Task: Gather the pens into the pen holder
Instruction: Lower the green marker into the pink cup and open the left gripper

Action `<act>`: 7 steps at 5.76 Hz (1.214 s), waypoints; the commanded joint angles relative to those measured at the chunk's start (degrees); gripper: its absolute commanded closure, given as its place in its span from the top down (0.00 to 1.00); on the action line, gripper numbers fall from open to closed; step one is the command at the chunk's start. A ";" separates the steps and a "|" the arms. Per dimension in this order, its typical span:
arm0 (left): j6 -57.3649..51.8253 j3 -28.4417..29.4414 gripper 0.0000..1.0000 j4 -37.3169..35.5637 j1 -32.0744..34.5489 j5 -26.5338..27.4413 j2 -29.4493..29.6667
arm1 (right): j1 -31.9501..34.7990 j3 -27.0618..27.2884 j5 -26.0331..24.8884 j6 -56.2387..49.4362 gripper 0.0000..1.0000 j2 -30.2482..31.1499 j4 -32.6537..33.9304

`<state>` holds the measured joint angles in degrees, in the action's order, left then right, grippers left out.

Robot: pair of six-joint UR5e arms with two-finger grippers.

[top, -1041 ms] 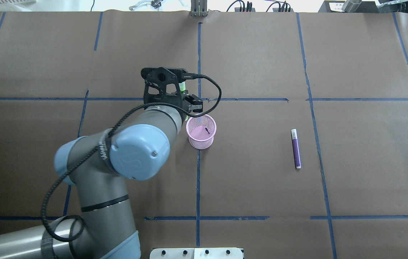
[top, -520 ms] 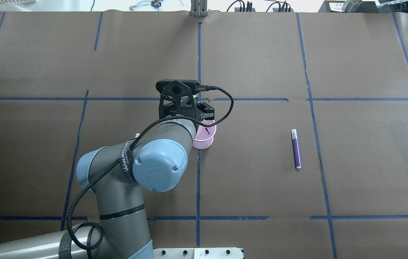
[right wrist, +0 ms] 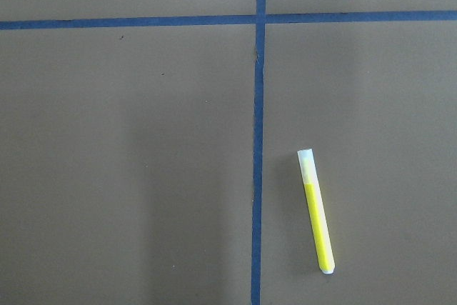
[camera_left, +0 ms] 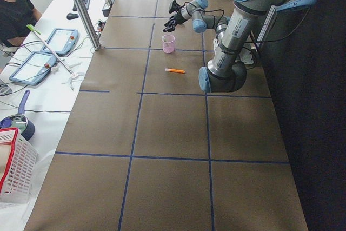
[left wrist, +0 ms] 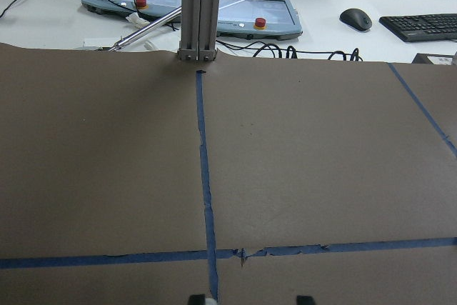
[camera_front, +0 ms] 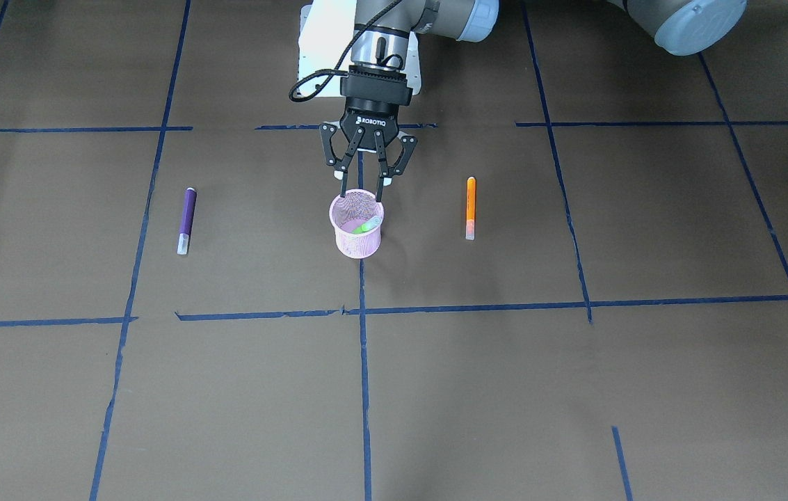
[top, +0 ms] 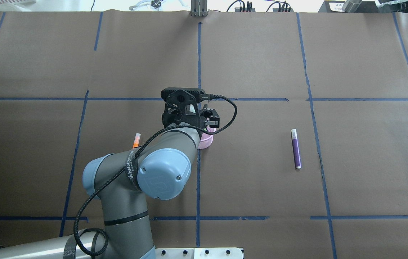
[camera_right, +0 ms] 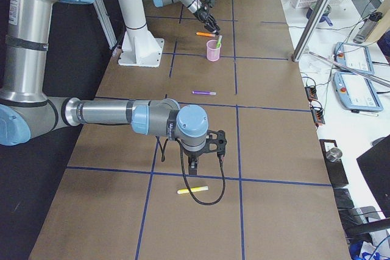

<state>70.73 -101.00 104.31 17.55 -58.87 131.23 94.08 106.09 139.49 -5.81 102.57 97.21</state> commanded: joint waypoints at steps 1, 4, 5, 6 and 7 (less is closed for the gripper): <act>-0.15 -1.21 0.92 1.16 0.12 -0.10 -0.10 | -0.39 0.00 -0.01 0.28 1.00 0.00 0.00; -8.20 -5.26 0.89 0.89 4.67 -2.03 -0.53 | -4.15 -6.29 -0.71 0.54 1.00 -0.44 -6.79; -9.45 -5.26 0.88 0.37 7.65 -9.61 -3.32 | -5.82 -7.29 -0.88 4.46 1.00 -0.61 -9.12; -9.64 -5.18 0.87 -0.07 9.68 -13.25 -4.83 | -7.58 -9.99 -3.23 4.67 0.99 -0.88 -9.75; -9.64 -5.26 0.87 -0.16 10.05 -13.98 -5.89 | -9.60 -14.37 -4.82 4.67 0.96 -4.88 -11.93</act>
<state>61.24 -106.21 104.34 26.70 -71.14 126.54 86.37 95.41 136.28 -1.41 100.50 87.11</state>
